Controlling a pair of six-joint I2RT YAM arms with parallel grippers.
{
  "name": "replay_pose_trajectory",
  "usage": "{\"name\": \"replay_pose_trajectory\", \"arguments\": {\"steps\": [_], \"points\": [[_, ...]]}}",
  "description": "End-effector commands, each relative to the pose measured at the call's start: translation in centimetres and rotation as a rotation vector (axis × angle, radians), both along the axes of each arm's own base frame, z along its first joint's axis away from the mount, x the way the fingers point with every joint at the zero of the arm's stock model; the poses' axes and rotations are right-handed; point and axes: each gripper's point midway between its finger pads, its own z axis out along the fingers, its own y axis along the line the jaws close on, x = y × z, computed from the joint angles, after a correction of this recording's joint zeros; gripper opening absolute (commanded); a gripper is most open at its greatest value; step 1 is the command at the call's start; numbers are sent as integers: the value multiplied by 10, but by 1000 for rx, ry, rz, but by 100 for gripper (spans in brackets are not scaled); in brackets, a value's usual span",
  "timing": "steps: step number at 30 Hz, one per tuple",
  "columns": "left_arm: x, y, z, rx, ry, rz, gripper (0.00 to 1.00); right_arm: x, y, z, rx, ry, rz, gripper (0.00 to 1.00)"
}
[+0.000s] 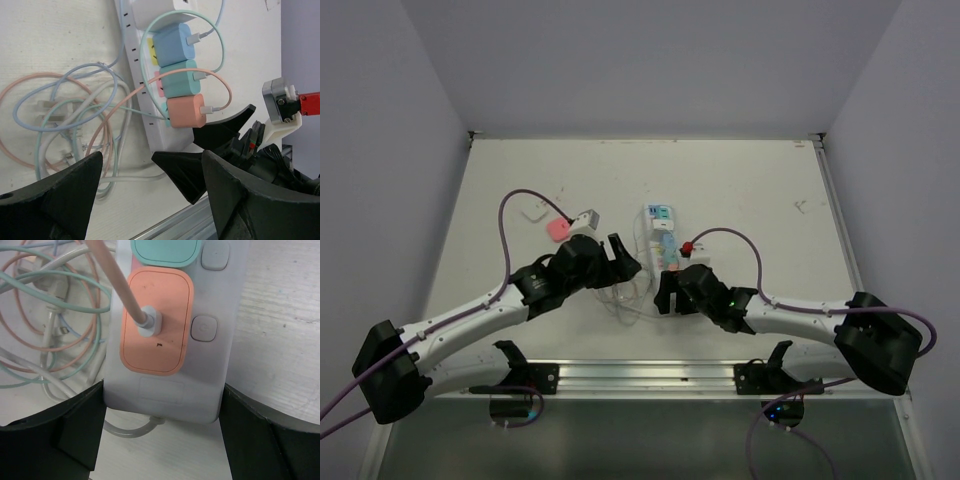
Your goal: Pull the plug off the socket
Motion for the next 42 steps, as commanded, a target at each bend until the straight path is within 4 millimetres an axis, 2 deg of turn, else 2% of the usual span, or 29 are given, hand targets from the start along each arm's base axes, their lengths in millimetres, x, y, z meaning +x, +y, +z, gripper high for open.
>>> {"name": "replay_pose_trajectory", "arguments": {"steps": [1, 8, 13, 18, 23, 27, 29, 35, 39, 42], "points": [[-1, -14, 20, -62, -16, -55, 84, 7, 44, 49, 234, -97, 102, 0], [-17, -42, 26, -194, 17, -137, 80, 6, 47, 48, 281, -82, 118, 0], [-23, -49, 16, -204, 51, -130, 74, 5, 46, 45, 304, -73, 128, 0], [-19, -46, 4, -206, 71, -77, 70, 1, 43, 39, 323, -65, 140, 0], [-18, -55, 11, -265, 68, -84, 63, 1, 40, 35, 338, -54, 133, 0], [-18, -54, 1, -299, 95, -45, 50, 2, 35, 33, 338, -56, 121, 0], [-19, -55, -3, -312, 103, -45, 47, 2, 33, 32, 334, -53, 116, 0], [-17, -68, -18, -286, 128, -61, 43, 2, 32, 28, 329, -46, 112, 0], [-14, -76, -15, -277, 120, -79, 41, 3, 30, 27, 327, -44, 109, 0], [-9, -74, -15, -272, 108, -51, 40, 2, 29, 27, 322, -45, 107, 0]]}}
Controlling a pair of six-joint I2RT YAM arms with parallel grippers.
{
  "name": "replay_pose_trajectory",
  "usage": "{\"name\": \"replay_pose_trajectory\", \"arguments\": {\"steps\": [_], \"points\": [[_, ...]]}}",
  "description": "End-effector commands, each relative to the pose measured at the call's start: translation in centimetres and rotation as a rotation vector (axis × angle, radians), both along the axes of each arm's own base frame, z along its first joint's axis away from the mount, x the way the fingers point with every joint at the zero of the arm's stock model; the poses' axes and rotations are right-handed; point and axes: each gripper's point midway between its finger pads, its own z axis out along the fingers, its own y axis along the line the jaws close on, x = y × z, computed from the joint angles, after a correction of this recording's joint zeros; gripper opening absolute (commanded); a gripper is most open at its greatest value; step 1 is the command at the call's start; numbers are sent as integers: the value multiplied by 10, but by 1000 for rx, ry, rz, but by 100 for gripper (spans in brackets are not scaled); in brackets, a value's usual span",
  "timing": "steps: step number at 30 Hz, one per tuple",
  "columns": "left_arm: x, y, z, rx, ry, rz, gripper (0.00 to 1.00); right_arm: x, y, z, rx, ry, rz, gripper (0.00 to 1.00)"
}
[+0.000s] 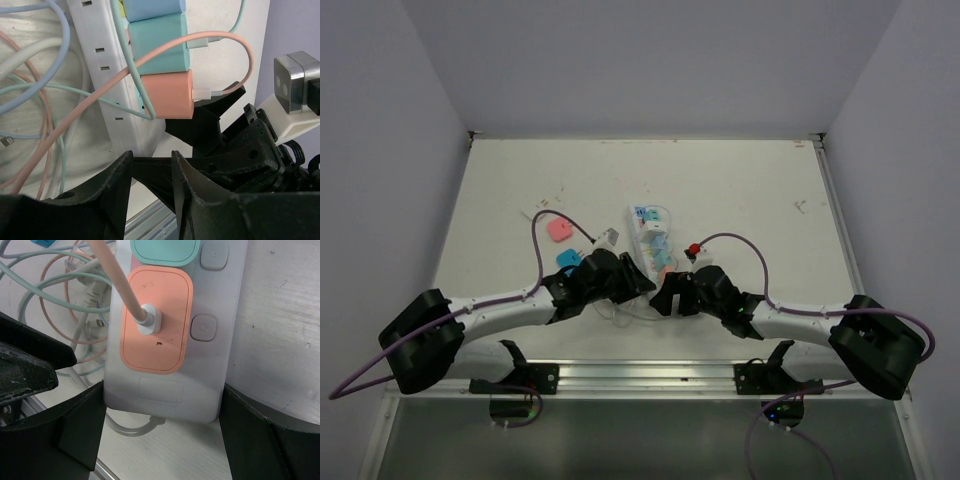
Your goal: Pull the plug off the socket
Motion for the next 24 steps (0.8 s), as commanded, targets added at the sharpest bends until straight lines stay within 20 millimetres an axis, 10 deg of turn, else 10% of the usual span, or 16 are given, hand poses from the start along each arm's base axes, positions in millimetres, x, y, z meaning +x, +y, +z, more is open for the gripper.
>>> {"name": "replay_pose_trajectory", "arguments": {"steps": [1, 16, 24], "points": [[17, -16, 33, -81, -80, 29, 40, 9, 10, 25, 87, -62, -7, 0], [34, -35, 34, -173, -68, 81, 40, 9, 9, 21, 75, -53, -10, 0], [42, -8, -1, -50, -42, 207, 48, 9, 8, 23, 79, -62, -10, 0]]}}
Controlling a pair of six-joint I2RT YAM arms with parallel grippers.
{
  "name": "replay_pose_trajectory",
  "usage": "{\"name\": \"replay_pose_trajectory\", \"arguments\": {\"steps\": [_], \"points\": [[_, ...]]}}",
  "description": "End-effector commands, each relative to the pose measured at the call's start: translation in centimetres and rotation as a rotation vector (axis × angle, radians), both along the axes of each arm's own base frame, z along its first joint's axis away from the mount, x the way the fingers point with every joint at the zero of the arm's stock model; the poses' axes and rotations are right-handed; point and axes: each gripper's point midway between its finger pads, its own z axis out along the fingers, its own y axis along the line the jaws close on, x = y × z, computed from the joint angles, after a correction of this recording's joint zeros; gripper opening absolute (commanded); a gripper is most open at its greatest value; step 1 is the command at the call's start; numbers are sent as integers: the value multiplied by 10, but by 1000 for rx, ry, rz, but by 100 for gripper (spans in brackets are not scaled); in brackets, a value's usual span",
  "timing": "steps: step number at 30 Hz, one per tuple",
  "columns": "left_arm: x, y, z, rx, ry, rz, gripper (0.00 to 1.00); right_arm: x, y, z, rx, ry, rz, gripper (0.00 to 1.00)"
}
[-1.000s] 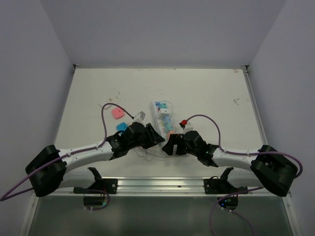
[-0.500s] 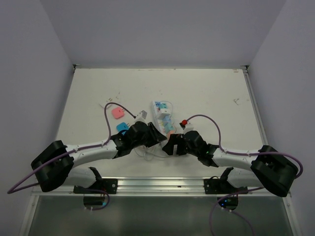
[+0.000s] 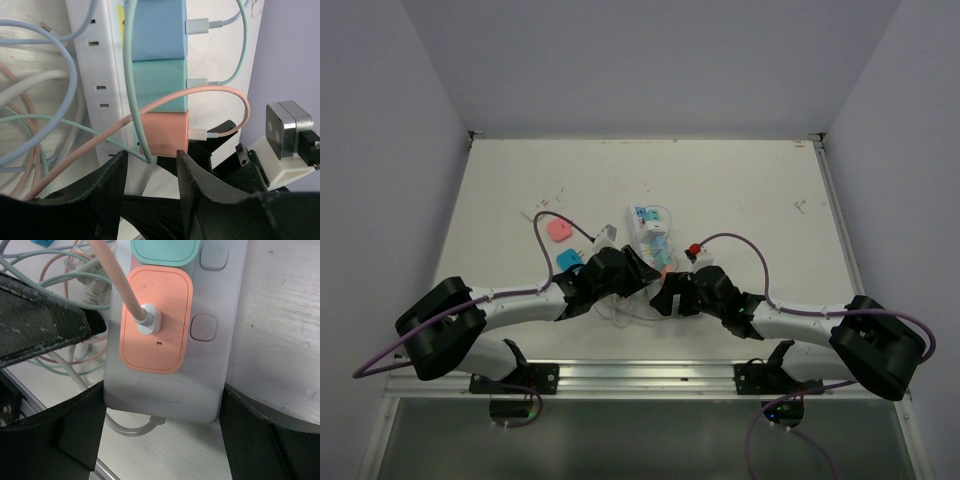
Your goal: Pull the plug off the socket
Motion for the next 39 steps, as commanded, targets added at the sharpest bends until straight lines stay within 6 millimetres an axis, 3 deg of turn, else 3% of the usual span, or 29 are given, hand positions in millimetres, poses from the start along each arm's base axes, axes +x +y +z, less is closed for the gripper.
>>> {"name": "replay_pose_trajectory", "arguments": {"steps": [1, 8, 17, 24, 33, 39], "points": [[15, 8, 1, 16, -29, 94, 48, 9, 8, 24, 80, -63, -9, 0], [24, 22, -19, 83, -17, 125, 56, 8, 8, 23, 79, -57, -10, 0], [33, 14, -33, 99, -7, 79, 62, 8, 8, 22, 81, -52, -11, 0], [29, 5, -31, 54, -18, 27, 66, 6, 9, 22, 95, -50, -1, 0], [31, -6, -17, -6, -64, -8, 67, 5, 18, 36, 199, -48, 15, 0], [25, -5, -31, 7, -22, -17, 66, 7, 17, 41, 249, -40, -5, 0]]}}
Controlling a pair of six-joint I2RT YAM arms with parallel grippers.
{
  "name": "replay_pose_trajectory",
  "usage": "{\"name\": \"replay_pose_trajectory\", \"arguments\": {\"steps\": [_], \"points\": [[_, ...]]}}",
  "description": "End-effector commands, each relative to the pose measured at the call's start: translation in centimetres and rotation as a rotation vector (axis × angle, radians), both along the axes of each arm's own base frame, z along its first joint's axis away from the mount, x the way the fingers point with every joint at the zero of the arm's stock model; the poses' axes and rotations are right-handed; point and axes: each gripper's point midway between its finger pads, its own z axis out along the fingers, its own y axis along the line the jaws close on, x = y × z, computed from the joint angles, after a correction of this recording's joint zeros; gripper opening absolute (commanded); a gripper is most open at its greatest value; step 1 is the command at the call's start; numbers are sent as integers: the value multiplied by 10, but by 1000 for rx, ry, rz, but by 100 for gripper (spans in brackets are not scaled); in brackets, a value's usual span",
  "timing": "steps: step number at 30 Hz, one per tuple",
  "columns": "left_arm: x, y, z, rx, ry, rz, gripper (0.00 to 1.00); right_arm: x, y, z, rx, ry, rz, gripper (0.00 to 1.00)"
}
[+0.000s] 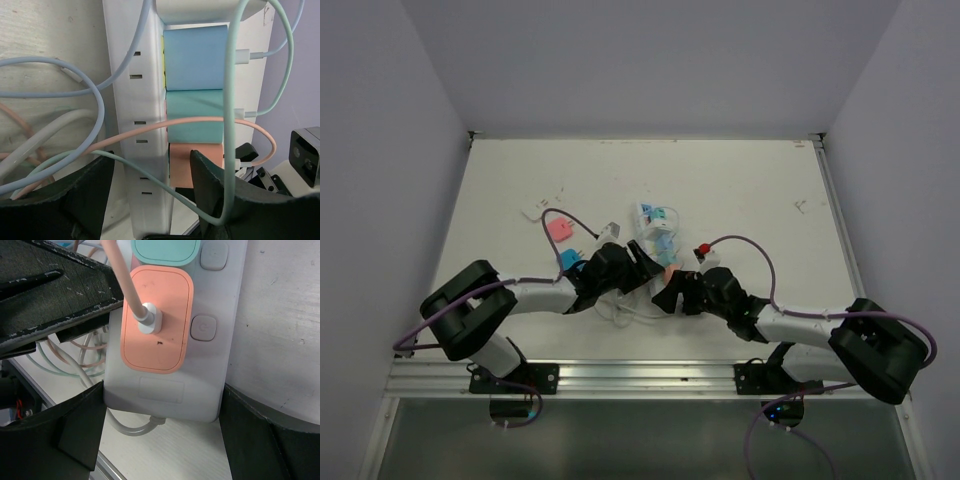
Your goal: Pull the plug off the socket
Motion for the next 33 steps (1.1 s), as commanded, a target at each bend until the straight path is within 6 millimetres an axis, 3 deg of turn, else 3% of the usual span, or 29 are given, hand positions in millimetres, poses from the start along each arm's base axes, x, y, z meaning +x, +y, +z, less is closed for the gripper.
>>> {"name": "replay_pose_trajectory", "arguments": {"steps": [1, 6, 12, 18, 22, 29, 33], "points": [[-3, -2, -2, -10, -6, -23, 65, 5, 20, 38, 170, -60, 28, 0], [-7, 4, -6, 8, 14, -19, 66, 5, 20, 35, 199, -36, 28, 0], [-12, 4, 3, -13, 3, -27, 70, 6, 24, 34, 219, -18, 33, 0], [-16, 7, 10, -22, -17, -29, 83, 7, 23, 32, 205, -17, 30, 0], [-15, 16, 32, -39, -62, 16, 88, 8, 21, 30, 189, -15, 17, 0], [-30, 17, 44, -41, -65, 22, 87, 9, 20, 29, 176, -14, 14, 0], [-42, 10, 34, -21, -46, -9, 79, 10, 21, 29, 177, -12, 14, 0]]}}
